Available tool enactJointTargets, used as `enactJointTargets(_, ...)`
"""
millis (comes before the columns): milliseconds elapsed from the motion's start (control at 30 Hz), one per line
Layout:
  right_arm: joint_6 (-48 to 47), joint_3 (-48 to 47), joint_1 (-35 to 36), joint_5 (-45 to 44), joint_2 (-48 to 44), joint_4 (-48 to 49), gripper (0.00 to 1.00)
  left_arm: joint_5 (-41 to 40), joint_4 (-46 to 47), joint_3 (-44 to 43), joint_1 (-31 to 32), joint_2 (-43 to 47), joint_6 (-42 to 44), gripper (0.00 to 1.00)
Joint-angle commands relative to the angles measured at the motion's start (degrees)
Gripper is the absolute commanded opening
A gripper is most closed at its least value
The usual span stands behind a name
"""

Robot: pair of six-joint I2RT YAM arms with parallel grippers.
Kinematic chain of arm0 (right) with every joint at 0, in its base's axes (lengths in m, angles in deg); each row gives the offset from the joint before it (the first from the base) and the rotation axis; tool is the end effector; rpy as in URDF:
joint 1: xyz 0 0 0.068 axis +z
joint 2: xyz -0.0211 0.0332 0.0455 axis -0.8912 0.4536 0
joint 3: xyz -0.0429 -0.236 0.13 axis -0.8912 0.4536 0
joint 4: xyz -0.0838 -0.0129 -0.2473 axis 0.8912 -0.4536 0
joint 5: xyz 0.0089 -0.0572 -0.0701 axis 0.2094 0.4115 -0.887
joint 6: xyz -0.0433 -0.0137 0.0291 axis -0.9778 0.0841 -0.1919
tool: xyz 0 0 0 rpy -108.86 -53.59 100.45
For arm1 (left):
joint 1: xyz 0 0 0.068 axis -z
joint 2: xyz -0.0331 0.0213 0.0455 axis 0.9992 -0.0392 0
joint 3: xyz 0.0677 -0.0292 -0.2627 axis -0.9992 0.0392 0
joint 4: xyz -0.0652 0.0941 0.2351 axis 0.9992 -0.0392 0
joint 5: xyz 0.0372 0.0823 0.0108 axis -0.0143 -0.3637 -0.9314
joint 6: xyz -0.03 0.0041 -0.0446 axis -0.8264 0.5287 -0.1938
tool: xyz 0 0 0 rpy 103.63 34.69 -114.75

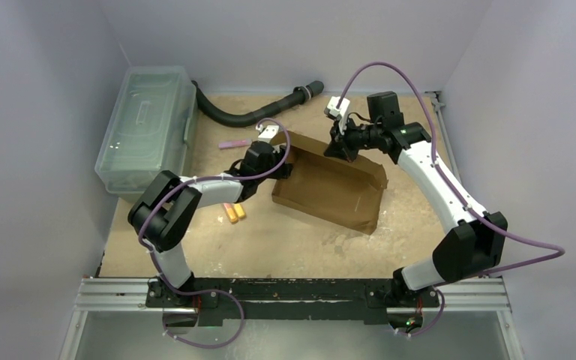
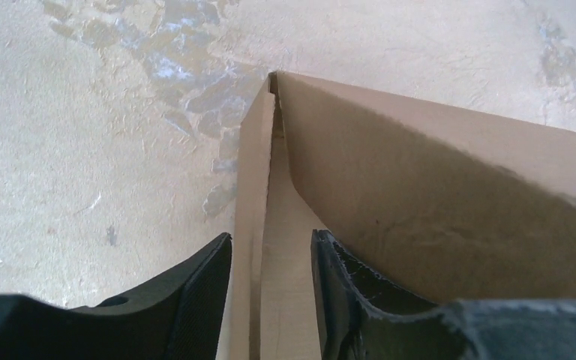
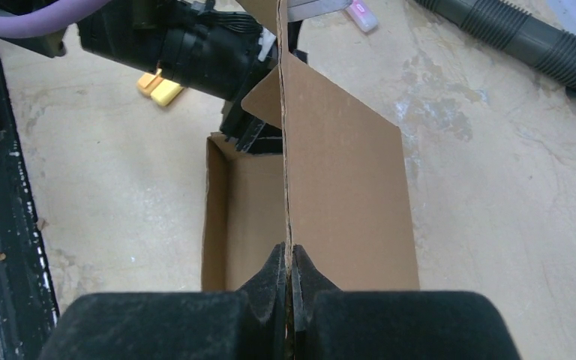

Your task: Fold the paper box

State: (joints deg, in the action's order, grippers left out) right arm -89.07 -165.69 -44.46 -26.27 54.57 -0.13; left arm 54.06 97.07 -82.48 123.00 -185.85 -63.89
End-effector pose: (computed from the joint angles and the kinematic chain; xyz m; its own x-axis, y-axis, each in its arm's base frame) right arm 0.2937 0.1223 0.3517 -0.2153 -0.4666 -0.8579 -0.9120 0.4101 0.0058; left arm 0.3099 -0.2161 0.1780 -0.5809 -0.1566 -0.7988 0.2920 0.8759 -0.3841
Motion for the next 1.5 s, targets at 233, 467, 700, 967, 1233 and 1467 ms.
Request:
enactJointTargets(233,-2.73,-0.71,-0.09,5.04,-0.75,-1.64,0.0,-3.58,6.26,2.11,-0.02,-4.17,-1.15,0.0)
enactJointTargets(467,-3.73,-0.56,0.04,6.32,-0.73,-2.38,0.0,-5.06,4.66,4.6,2.0,-0.37,-2.08,0.15)
enactJointTargets(700,-5.77,0.33,0.0,7.16,-1.68,-3.21,0.0,0.07,8.6,11.2,0.83,6.51,-4.93,0.45)
enactJointTargets(967,-9.41,0.92,0.62,7.82,-2.07,-5.08,0.0,3.5,9.82,15.43,-1.79,12.26,-8.95,0.54)
enactJointTargets(1233,-13.74,-5.33,1.04,4.71,0.17,-10.12,0.0,7.37,11.83,21.38,-4.43,20.47,-5.8,0.57)
enactJointTargets(1467,-17.09,-18.27,1.0,5.93,9.03,-18.89,0.0,14.85,11.82,23.44,-8.88,26.66,-4.24,0.95)
